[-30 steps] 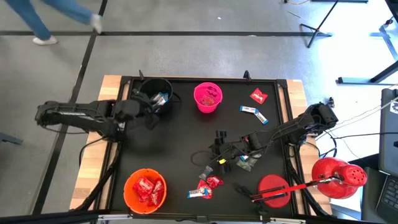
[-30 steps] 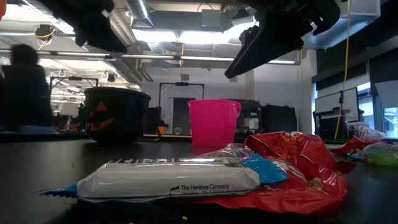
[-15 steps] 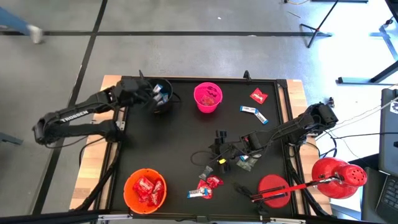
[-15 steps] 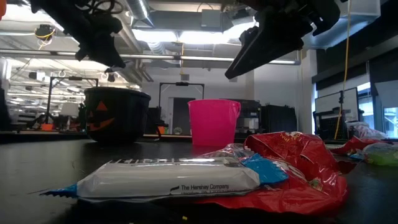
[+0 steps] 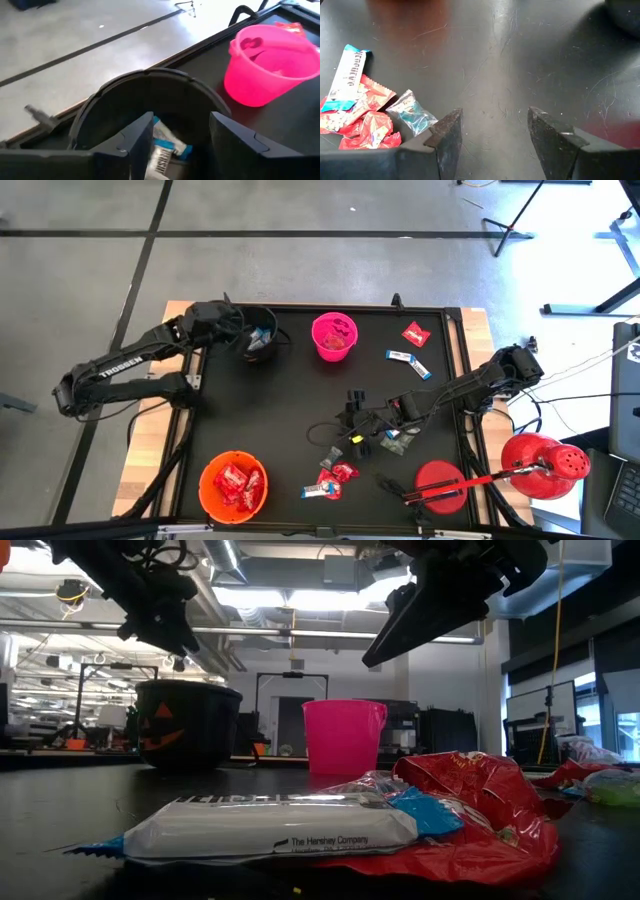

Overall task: Organize candy in baskets
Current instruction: Put the white chocolate bar into the black bucket

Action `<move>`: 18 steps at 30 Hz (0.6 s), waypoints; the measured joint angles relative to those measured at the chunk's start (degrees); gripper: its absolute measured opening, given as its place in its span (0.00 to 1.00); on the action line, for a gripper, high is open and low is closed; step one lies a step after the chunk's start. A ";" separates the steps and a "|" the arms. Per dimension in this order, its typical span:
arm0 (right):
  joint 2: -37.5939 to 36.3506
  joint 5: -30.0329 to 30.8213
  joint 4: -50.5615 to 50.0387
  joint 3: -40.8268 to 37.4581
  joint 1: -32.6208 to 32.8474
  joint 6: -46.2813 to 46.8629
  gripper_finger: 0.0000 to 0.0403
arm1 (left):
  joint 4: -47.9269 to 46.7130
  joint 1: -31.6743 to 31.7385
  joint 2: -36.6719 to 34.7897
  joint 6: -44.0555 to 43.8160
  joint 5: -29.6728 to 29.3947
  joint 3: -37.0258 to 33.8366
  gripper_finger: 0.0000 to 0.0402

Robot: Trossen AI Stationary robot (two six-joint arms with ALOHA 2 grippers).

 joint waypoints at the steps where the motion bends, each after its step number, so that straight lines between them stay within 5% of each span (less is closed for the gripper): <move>1: 0.00 0.00 0.00 0.00 0.00 0.00 0.54 | 0.76 0.00 0.00 0.68 1.33 0.00 0.46; 8: 0.00 0.00 -0.03 0.00 0.00 0.00 0.54 | 11.41 -7.84 0.00 11.29 19.12 0.07 0.46; 18: 0.00 0.60 -0.01 0.00 0.00 -0.03 0.54 | 12.46 -33.48 3.48 12.97 9.39 3.71 0.46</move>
